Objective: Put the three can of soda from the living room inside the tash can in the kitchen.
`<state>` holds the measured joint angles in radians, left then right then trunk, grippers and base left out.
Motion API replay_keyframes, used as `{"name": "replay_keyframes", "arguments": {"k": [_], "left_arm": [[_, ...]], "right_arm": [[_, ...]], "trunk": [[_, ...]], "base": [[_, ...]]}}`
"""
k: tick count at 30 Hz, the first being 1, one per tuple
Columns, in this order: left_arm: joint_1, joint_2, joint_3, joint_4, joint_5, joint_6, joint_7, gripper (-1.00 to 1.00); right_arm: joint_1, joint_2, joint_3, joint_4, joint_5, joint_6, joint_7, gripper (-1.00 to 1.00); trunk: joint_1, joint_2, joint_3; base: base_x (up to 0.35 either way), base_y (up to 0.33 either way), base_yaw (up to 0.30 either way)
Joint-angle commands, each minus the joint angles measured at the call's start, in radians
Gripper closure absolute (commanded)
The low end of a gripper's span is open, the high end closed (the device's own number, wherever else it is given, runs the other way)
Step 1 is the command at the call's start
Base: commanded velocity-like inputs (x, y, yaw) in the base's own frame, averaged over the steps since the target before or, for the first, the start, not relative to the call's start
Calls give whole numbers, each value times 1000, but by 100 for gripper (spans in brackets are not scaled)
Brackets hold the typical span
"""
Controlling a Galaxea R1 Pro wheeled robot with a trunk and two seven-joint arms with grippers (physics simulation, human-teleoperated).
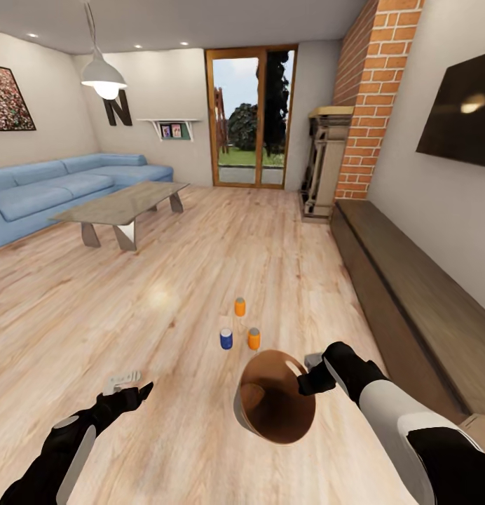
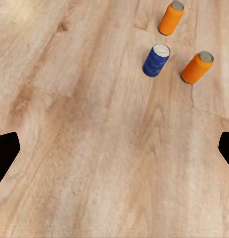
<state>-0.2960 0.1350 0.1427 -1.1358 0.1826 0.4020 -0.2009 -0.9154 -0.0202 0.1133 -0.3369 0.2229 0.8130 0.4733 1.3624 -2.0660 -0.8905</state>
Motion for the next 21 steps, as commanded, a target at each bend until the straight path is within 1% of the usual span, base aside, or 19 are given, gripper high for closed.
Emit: {"name": "replay_keyframes", "arguments": {"k": [1, 6, 12, 16, 21], "left_arm": [[0, 0, 0, 0, 0, 0, 0, -100], [0, 0, 0, 0, 0, 0, 0, -100], [0, 0, -1, 0, 0, 0, 0, -100], [0, 0, -1, 1, 0, 0, 1, -100], [0, 0, -2, 1, 0, 0, 2, -100]], "right_arm": [[0, 0, -4, 0, -22, 5, 1, 100], [0, 0, -4, -1, -22, 5, 1, 100], [0, 0, -4, 0, -22, 5, 1, 100], [0, 0, -4, -1, -22, 5, 1, 100], [0, 0, -4, -1, -22, 5, 1, 100]], "trunk": [[0, 0, 0], [0, 0, 3], [0, 0, 9], [0, 0, 14], [0, 0, 19]], "base": [[254, 145, -13], [250, 121, -119], [248, 32, -191], [248, -34, -201], [247, -98, -199]]}}
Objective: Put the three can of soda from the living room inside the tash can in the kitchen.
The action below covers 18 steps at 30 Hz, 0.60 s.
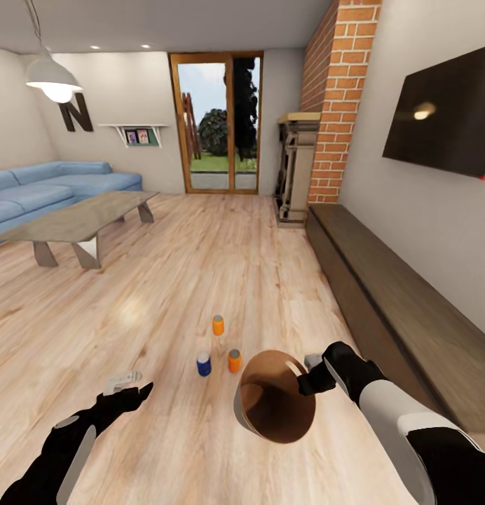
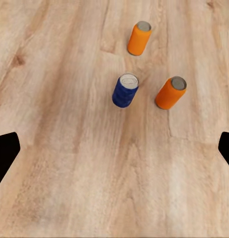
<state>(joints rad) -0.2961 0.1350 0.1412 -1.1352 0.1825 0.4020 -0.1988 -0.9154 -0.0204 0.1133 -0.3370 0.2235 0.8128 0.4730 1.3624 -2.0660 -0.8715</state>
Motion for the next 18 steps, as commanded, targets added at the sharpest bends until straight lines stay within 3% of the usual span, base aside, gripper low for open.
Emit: {"name": "replay_keyframes", "arguments": {"k": [1, 10, 18], "left_arm": [[0, 0, 0, 0, 0, 0, 0, -100], [0, 0, 0, 0, 0, 0, 1, -100], [0, 0, 0, 1, 0, 0, 0, -100]], "right_arm": [[0, 0, -4, 0, -23, 5, 1, 100], [0, 0, -4, 0, -23, 5, 1, 100], [0, 2, -4, 0, -23, 5, 0, 100]], "trunk": [[0, 0, 1], [0, 0, 11], [0, 0, 13]], "base": [[247, -116, -196], [247, -133, -192], [208, -23, -41]]}}
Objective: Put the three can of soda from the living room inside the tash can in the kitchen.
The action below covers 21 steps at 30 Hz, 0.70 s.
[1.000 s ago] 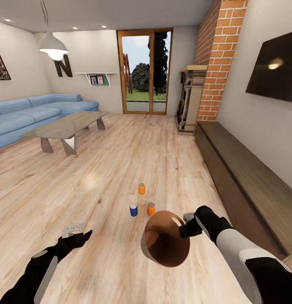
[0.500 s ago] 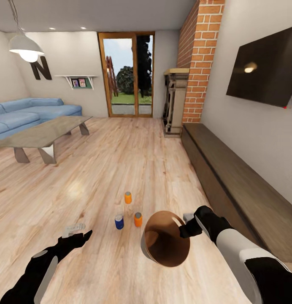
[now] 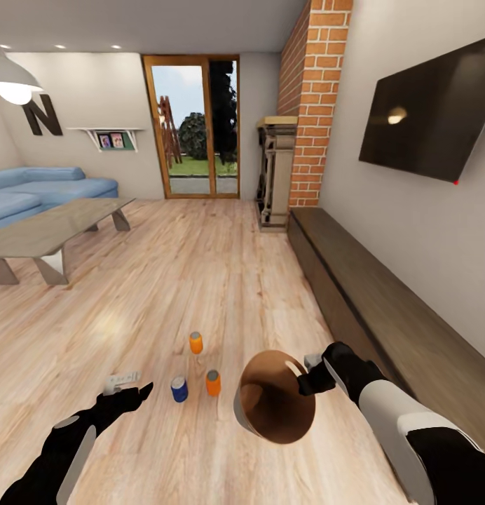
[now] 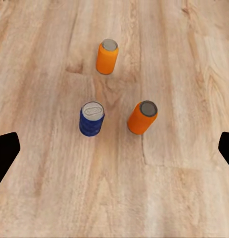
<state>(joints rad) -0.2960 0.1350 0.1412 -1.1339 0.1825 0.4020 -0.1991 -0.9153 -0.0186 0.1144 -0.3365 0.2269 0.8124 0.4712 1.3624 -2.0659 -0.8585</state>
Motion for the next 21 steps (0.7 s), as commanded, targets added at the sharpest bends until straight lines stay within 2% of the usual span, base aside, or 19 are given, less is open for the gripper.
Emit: {"name": "replay_keyframes", "arguments": {"k": [1, 6, 16, 21], "left_arm": [[0, 0, 0, 1, 0, 0, 0, -100], [-1, 0, 0, 2, 0, 0, -2, -100], [-1, 0, 0, 3, 0, 1, -3, -100], [-1, 0, 0, 2, 0, 1, -3, -100]], "right_arm": [[0, 1, -6, 0, -26, 5, 1, 100], [0, 3, -6, 0, -26, 5, 1, 100], [0, 3, -6, -1, -26, 5, 1, 100], [0, 3, -6, -1, -26, 5, 1, 100]], "trunk": [[0, 0, 0], [0, 0, 3], [0, 0, 14], [0, 0, 17]], "base": [[261, 53, -6], [288, 89, -75], [301, 109, -174], [236, 36, -60]]}}
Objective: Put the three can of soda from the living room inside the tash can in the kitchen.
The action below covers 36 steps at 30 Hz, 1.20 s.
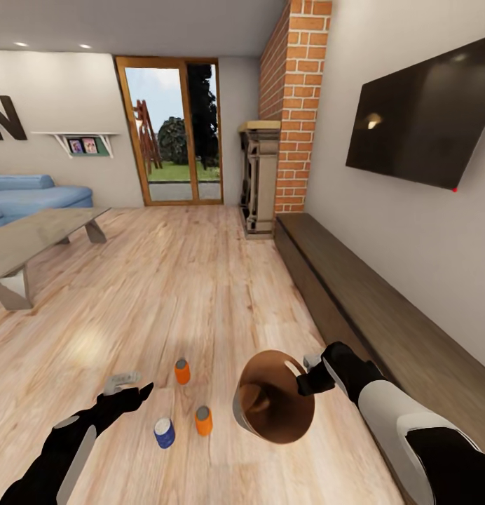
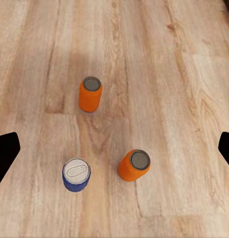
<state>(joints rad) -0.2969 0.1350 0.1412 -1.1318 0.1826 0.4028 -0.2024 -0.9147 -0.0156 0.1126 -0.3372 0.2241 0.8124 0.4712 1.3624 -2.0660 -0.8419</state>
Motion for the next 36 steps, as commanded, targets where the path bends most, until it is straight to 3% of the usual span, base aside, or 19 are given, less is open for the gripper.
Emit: {"name": "replay_keyframes", "arguments": {"k": [1, 11, 24, 36], "left_arm": [[0, 0, 0, -1, 0, 0, 0, -100], [1, 0, 0, -3, 0, 0, -2, -100], [1, 0, 0, -4, 1, 1, -1, -100], [0, 0, -1, 4, -1, -1, 10, -100]], "right_arm": [[0, 0, -4, 0, -23, 5, 1, 100], [0, 8, -4, 0, -22, 5, 0, 100], [0, 11, -4, 0, -22, 5, 0, 100], [0, 9, -7, -5, -20, 5, 0, 100]], "trunk": [[0, 0, 0], [0, 0, 1], [0, 0, 1], [0, 0, 1]], "base": [[117, 11, -18], [75, 18, -6], [233, 169, 0], [30, 21, 0]]}}
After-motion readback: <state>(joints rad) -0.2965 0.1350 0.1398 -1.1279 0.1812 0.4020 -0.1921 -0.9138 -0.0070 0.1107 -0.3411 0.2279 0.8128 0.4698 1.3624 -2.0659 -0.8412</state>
